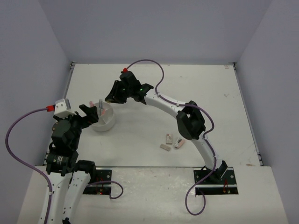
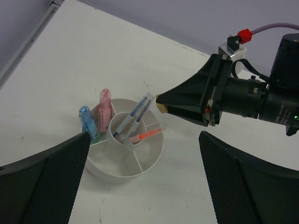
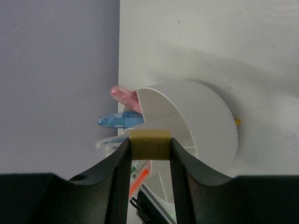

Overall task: Sort the stationery into containers
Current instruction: Place the stationery in the storage box.

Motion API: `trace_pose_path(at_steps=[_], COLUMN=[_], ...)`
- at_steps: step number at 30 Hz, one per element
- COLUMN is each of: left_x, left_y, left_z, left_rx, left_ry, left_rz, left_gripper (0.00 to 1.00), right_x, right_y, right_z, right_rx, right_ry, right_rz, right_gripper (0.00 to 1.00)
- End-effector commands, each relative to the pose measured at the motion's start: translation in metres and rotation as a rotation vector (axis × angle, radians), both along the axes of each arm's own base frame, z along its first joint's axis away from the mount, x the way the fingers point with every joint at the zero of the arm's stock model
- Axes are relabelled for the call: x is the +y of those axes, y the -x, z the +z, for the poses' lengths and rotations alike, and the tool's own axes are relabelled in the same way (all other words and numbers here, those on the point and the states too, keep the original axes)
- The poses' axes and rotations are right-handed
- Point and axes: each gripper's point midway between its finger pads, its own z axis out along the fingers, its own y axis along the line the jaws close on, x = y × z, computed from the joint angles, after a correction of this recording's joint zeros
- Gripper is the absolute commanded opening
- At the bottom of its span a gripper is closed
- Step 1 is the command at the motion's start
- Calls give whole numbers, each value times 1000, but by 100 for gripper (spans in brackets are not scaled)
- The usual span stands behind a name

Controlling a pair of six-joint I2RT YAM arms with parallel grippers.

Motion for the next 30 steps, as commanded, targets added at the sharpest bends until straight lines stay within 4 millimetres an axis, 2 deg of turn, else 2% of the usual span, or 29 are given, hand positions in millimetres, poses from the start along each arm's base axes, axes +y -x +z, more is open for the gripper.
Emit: trace_pose_path(at_steps=[1, 10, 24, 27, 30], left_x=[-4, -5, -7, -7, -8], left_y=[-3, -3, -3, -3, -3], left_z=[5, 5, 4, 5, 5], left_rx=[-31, -33, -34, -36, -37], left_ry=[-23, -23, -26, -27, -27], left_rz=[-30, -37, -50, -51, -53], left_gripper=[100, 100, 100, 100, 100], right_x=[11, 19, 18, 19, 18], right_y=[4, 8, 11, 12, 12], right_z=[12, 7, 1, 1, 2], right_rx=[-11, -15, -14, -16, -21], right_ry=[-35, -32, -21, -21, -19], right_rz=[44, 93, 120, 127, 128], right_gripper=[6, 13, 22, 30, 34])
